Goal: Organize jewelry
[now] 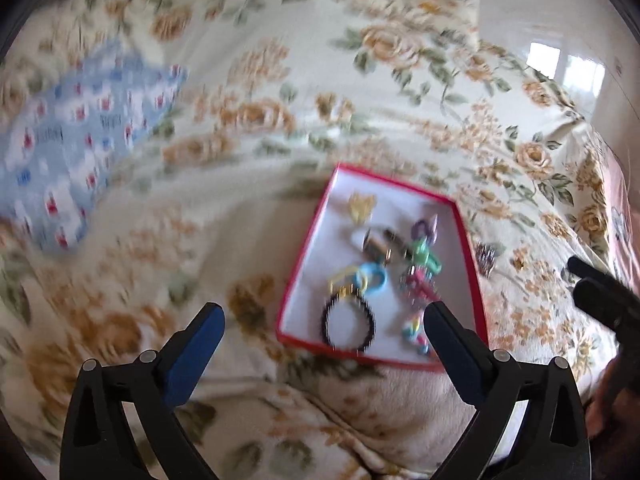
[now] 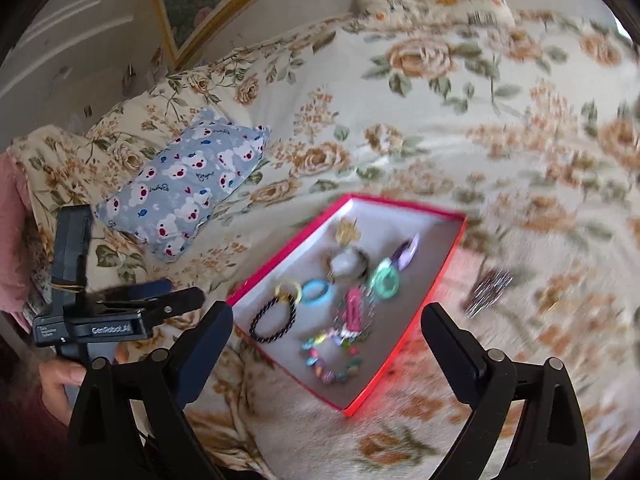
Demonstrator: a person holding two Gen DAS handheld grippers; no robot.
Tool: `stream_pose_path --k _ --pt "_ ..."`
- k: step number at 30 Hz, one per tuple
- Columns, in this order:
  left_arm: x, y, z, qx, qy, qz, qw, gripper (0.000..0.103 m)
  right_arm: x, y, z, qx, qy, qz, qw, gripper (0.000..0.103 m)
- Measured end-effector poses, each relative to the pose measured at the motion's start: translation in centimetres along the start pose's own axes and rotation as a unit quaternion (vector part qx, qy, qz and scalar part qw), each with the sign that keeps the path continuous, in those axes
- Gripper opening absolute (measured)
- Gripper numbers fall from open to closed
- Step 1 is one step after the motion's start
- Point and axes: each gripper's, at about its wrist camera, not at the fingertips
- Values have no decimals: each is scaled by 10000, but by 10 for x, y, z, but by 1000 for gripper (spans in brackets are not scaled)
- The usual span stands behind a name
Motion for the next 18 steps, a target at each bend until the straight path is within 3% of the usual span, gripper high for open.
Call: stream_pose_path --k 5,9,18 --pt "2 21 -28 -419 -604 -469 9962 102 -20 20 5 369 105 -243 9990 103" --pt "23 8 -41 -1038 -781 -309 9910 102 -5 17 10 679 128 -408 9968 103" --pt "52 -6 -60 -1490 -530 103 9874 102 40 -16 21 904 264 92 9955 103"
Point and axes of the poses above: each gripper's, at about its wrist camera, not at the fingertips, and y roughly against the way its jaws point, z to its left, x to its underside, and after that the axes turned 13 degrees about x, right-handed
